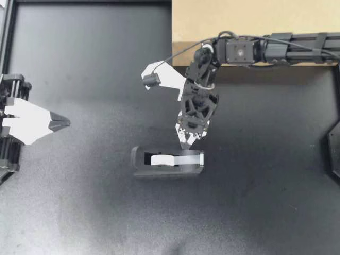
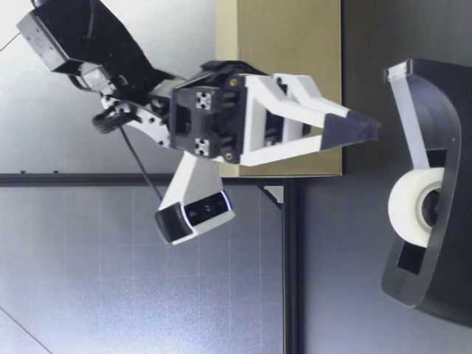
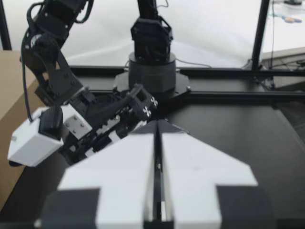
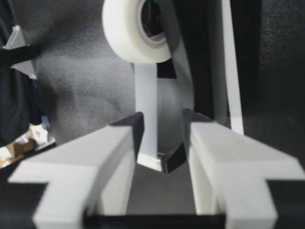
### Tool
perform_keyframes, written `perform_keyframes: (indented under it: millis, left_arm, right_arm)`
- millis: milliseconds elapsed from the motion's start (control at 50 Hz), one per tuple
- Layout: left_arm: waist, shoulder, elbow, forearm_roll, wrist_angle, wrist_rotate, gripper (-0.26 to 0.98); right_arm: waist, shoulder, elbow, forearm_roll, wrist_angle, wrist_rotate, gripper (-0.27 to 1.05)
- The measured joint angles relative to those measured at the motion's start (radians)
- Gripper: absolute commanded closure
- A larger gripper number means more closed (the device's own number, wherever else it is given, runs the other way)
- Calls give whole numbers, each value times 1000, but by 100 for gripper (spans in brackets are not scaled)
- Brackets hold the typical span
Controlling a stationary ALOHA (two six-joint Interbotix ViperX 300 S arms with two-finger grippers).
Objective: Cut a small piece of tape from the tape dispenser then place it on the cardboard box's edge.
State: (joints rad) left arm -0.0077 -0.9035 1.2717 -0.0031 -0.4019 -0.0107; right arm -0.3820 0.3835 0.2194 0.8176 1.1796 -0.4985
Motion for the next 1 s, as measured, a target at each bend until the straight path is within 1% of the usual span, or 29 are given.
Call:
perform_keyframes:
  millis: [440,560,680,880,1000]
  left_arm:
    - [0,0,2,-2,0,-2,85]
    - [0,0,0,-2,0,0,85]
    - [0,0,2,-2,0,0,85]
    - [0,0,0,-2,2,-2,85]
    - [0,0,2,-2,0,-2,85]
  right_arm:
    - [46,32,0,2,14,0,36]
    - [55,34,0,2,20,0,38]
    - [55,35,0,2,20,0,48]
    - [57,34,0,-2,20,0,74]
    - [55,32,0,-2,20,0,83]
